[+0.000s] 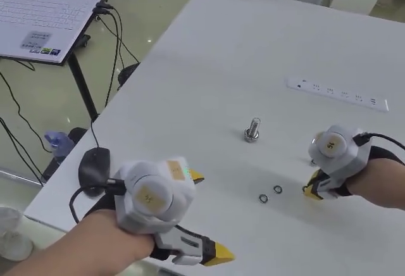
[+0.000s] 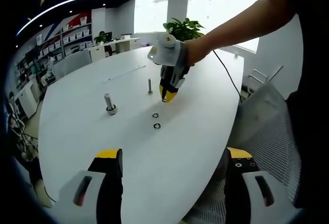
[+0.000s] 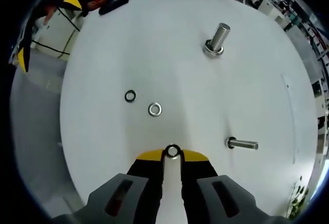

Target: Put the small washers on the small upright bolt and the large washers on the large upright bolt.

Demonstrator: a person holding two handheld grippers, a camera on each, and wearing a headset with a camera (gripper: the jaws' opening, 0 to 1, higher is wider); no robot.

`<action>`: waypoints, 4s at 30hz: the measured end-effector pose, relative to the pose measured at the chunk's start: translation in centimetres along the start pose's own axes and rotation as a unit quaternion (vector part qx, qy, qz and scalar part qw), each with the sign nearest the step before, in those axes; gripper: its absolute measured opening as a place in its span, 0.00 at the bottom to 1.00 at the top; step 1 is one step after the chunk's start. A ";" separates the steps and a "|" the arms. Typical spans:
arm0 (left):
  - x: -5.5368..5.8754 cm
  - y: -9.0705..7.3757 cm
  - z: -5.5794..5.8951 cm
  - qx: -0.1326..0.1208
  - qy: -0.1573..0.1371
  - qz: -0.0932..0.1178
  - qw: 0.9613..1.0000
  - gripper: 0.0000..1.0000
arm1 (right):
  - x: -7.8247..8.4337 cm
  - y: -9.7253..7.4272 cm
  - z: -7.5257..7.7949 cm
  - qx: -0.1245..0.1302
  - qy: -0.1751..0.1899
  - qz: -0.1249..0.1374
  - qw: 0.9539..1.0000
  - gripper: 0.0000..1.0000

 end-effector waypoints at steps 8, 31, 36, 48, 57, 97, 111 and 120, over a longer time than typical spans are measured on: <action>-0.2 0.3 -0.3 -0.006 0.001 0.005 1.000 0.85 | 1.0 -2.3 0.5 0.010 0.007 -0.008 1.000 0.12; 0.4 0.6 -0.1 -0.001 0.004 0.000 1.000 0.85 | -0.8 -6.7 3.5 0.046 0.016 0.008 0.999 0.12; 0.5 0.9 -0.4 -0.005 -0.003 0.001 1.000 0.86 | -1.5 -7.2 4.8 0.054 0.013 0.013 0.998 0.12; 0.7 1.2 -1.0 -0.012 -0.009 -0.002 1.000 0.88 | -1.8 -6.2 6.2 0.051 0.008 0.010 0.999 0.12; 0.4 1.6 -1.3 -0.011 -0.013 -0.001 1.000 0.89 | -1.8 -5.7 6.8 0.043 0.015 0.012 0.999 0.12; 1.3 2.3 -1.3 -0.001 -0.025 -0.018 1.000 0.86 | -0.8 -1.4 7.3 0.021 0.002 -0.015 1.000 0.13; 1.8 2.4 -1.1 0.001 -0.029 -0.026 0.999 0.84 | -0.5 -0.8 7.5 0.015 0.002 -0.021 1.000 0.13; 2.0 2.3 -1.1 0.002 -0.028 -0.031 0.999 0.82 | -0.4 -0.7 7.5 0.014 0.004 -0.021 1.000 0.13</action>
Point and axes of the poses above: the centre of the closed fingertips' face, and the gripper's own axes: y roughly forward along the fingers, z roughly to its right, x roughly out of its underside, the point moved 3 cm from there along -y, roughly backward along the fingers, and after that the axes turned 14 degrees about -x, right-handed, at the moved point
